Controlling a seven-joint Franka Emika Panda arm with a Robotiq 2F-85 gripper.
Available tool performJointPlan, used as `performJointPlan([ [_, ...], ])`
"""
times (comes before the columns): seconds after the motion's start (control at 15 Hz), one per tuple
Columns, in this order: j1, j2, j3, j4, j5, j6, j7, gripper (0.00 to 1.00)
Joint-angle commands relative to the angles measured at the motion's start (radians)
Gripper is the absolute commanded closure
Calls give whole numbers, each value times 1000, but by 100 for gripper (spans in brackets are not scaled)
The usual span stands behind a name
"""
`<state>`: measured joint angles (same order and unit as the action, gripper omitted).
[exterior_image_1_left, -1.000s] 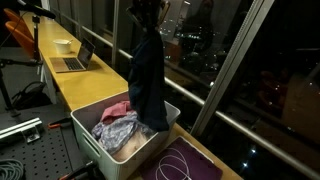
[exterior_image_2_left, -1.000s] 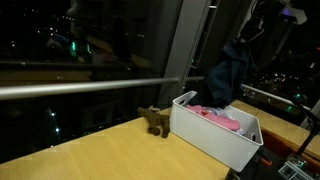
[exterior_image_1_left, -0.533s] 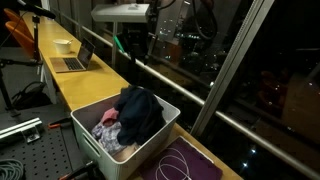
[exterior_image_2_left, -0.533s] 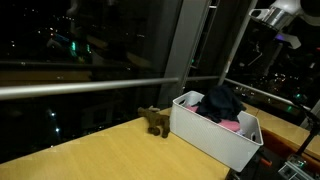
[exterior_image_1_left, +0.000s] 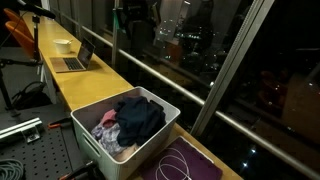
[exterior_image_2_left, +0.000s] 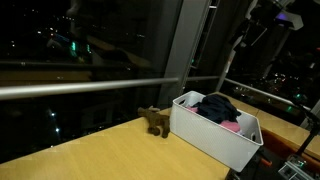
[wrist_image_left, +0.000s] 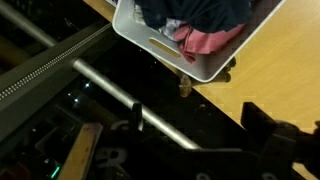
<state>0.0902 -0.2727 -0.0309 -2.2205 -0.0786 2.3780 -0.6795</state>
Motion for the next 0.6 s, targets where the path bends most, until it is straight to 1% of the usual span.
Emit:
performJointPlan([
  [0.0,26,102,52,57,-44,20,20,0],
  [0.27,46,292,114,161,-118,23,40,0],
  [0.53,61,507,149,334,-238,-17,43,0],
])
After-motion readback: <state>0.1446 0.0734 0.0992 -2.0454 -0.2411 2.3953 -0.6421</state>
